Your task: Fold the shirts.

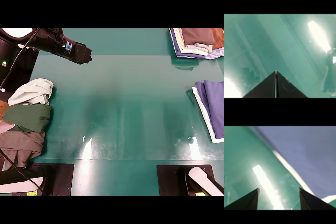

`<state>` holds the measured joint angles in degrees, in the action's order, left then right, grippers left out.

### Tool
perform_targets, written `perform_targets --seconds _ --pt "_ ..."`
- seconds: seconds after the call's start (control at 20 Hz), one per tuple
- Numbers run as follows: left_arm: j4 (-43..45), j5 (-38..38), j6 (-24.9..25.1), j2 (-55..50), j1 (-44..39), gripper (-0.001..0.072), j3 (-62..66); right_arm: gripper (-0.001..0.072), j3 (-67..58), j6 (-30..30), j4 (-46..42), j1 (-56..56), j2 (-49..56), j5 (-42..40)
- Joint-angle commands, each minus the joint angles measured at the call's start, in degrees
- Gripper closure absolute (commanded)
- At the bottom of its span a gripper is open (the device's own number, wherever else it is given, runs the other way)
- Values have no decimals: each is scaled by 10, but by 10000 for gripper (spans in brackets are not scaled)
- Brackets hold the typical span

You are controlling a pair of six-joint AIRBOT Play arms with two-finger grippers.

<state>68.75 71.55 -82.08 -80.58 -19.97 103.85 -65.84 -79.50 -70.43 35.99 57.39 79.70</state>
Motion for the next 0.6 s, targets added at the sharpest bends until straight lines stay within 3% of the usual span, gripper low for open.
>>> perform_targets --seconds 0.0,0.05,0.1,0.3,0.55 --pt "-2 -13 0 0 0 684 0 333 2 -2 45 -139 -26 -22" --pt "-2 -19 0 0 0 684 0 557 2 -2 44 -179 -32 -29" --pt "-2 -24 0 0 0 684 0 697 2 -2 44 -217 -38 -32" --pt "-2 -32 0 0 0 684 0 698 2 -1 43 -342 -57 -52" --pt "-2 -36 0 0 0 683 0 698 1 -1 44 -377 -57 -49"
